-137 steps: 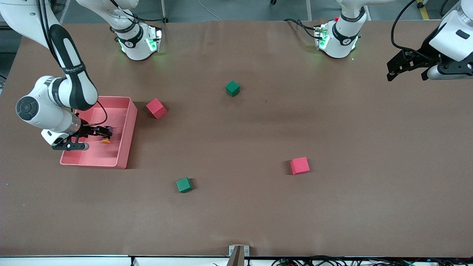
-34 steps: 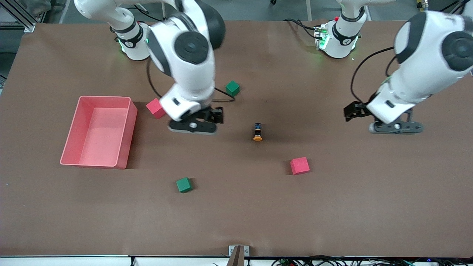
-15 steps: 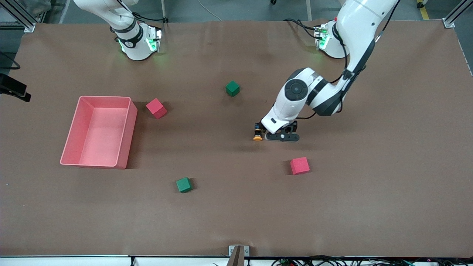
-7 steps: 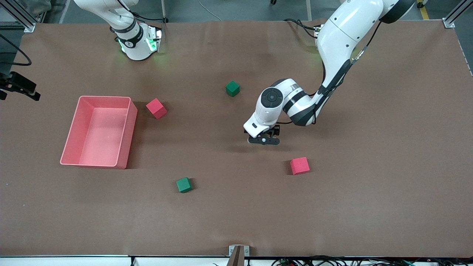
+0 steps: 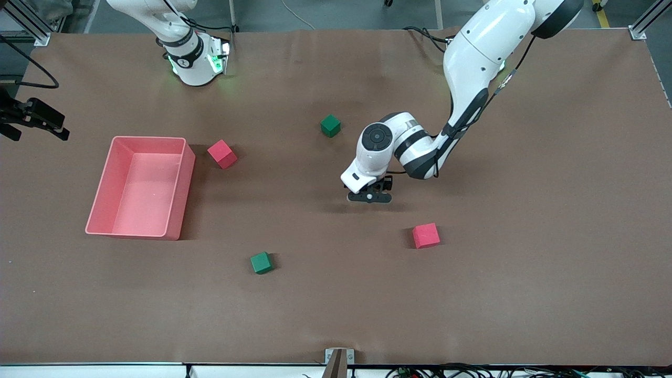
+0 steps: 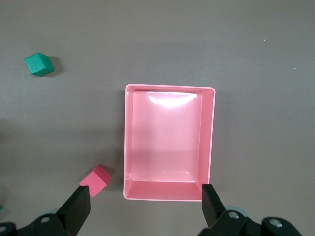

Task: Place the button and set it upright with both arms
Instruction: 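Lower the left gripper over the button and grasp it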

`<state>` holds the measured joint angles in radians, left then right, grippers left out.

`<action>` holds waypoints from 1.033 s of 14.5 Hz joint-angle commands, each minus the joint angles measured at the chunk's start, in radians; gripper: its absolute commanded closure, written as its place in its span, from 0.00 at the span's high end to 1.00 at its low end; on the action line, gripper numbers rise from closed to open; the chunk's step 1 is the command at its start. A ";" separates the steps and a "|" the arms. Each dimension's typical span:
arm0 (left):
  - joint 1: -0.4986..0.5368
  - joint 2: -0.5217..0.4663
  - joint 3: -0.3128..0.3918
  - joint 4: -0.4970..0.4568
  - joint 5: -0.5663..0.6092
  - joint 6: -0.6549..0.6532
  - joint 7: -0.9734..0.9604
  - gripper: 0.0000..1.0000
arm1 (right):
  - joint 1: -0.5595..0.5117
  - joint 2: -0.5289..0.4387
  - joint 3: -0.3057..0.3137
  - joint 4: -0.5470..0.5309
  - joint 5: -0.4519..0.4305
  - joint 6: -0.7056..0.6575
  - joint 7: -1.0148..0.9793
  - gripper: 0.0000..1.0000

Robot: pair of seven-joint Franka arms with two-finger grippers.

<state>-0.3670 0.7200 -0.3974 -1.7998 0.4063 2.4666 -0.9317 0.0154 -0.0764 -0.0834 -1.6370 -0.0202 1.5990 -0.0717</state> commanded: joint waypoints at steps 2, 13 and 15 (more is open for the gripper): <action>-0.010 0.003 0.009 0.019 0.022 -0.012 -0.030 0.75 | -0.023 -0.025 0.016 -0.014 -0.003 0.002 0.003 1.00; -0.010 -0.002 0.009 0.059 0.020 -0.070 -0.068 0.05 | -0.018 -0.023 0.022 0.009 -0.001 -0.043 0.003 1.00; -0.012 0.007 0.009 0.095 0.017 -0.118 -0.076 0.02 | -0.018 -0.023 0.022 0.009 -0.001 -0.057 0.001 1.00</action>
<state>-0.3671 0.7201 -0.3927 -1.7541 0.4065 2.4045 -0.9814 0.0131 -0.0799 -0.0767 -1.6187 -0.0202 1.5606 -0.0717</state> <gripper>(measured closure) 0.665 0.000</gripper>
